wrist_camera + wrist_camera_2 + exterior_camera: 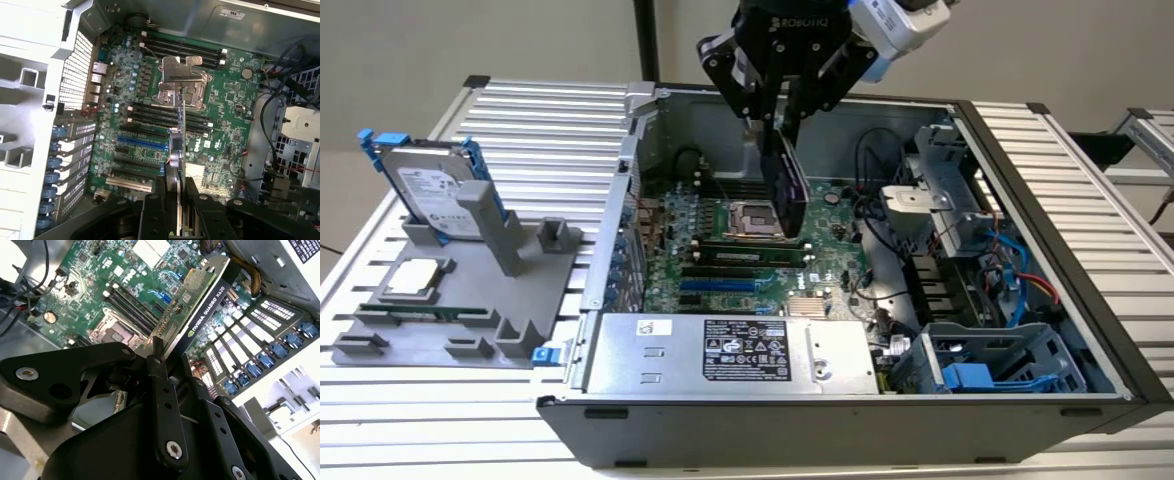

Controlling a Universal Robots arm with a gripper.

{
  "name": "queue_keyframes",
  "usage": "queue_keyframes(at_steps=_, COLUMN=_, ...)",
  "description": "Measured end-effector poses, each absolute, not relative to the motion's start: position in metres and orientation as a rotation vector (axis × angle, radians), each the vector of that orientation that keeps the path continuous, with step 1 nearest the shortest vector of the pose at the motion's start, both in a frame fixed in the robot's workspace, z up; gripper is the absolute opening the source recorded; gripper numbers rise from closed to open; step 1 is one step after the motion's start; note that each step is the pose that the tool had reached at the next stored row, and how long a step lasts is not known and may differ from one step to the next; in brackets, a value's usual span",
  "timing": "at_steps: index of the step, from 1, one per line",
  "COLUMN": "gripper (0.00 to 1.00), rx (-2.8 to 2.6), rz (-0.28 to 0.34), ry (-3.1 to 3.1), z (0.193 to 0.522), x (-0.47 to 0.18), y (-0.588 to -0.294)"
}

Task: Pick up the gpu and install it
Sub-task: 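Insert the gpu into the slot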

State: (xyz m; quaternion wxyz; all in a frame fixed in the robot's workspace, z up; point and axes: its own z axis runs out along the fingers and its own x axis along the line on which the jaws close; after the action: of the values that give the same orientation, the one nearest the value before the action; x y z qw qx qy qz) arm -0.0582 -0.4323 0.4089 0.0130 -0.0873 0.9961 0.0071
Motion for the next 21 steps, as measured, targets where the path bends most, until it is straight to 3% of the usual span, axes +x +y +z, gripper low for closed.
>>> queue_keyframes(at_steps=21, gripper=0.00, rx=-0.408, rz=0.024, ry=3.089, z=0.4089, x=-0.0582, y=-0.4323)
